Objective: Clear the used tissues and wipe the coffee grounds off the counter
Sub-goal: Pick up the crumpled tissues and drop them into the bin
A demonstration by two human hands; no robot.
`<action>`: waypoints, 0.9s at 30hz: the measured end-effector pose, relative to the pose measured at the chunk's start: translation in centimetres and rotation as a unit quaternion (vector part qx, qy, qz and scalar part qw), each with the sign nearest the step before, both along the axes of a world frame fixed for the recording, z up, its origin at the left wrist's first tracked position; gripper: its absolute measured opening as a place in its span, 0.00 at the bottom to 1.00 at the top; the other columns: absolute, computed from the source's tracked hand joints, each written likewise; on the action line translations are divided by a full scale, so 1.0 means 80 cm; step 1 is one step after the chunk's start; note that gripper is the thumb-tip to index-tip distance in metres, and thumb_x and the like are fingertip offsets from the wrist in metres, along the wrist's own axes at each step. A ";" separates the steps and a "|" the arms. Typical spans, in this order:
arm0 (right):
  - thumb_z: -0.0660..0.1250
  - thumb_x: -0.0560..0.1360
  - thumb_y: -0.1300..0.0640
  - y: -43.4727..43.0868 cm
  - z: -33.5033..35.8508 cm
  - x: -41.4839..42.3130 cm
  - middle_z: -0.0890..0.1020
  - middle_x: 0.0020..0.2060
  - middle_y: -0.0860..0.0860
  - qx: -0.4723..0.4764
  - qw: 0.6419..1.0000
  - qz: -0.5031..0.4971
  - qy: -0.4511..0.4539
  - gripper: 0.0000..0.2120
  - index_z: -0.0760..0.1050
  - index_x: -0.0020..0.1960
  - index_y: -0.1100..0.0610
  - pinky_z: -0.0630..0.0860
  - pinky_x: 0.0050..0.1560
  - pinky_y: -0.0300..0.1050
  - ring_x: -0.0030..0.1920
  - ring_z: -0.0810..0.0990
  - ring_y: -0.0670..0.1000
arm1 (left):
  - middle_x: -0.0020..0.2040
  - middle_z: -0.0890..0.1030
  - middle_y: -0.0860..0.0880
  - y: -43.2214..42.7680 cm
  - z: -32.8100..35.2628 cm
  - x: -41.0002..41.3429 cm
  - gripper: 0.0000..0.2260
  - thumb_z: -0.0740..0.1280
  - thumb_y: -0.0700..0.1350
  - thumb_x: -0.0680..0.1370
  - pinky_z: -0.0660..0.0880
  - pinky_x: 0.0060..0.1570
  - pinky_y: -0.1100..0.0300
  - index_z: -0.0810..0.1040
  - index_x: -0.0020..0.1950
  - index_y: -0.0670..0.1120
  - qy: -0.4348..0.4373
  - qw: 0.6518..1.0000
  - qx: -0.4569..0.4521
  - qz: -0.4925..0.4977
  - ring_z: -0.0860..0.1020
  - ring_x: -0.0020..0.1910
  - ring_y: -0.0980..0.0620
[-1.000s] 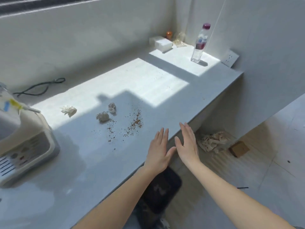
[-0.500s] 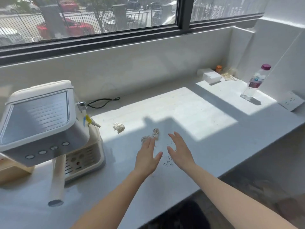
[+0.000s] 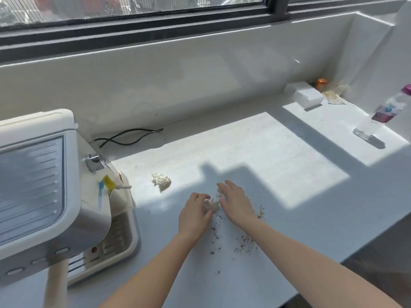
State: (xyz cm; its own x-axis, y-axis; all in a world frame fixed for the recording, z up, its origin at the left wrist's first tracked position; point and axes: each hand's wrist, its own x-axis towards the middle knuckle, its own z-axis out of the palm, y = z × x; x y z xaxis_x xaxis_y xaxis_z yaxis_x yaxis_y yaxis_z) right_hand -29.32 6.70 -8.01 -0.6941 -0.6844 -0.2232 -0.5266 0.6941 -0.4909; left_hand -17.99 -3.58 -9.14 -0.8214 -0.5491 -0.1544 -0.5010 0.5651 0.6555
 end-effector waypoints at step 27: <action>0.67 0.71 0.64 0.206 0.027 0.057 0.75 0.47 0.51 -0.223 0.931 -0.284 -0.054 0.09 0.78 0.45 0.50 0.74 0.43 0.37 0.39 0.76 0.45 | 0.38 0.73 0.54 0.189 0.049 0.014 0.02 0.68 0.45 0.72 0.71 0.38 0.56 0.76 0.42 0.52 0.129 0.989 0.060 -0.044 0.73 0.37 0.56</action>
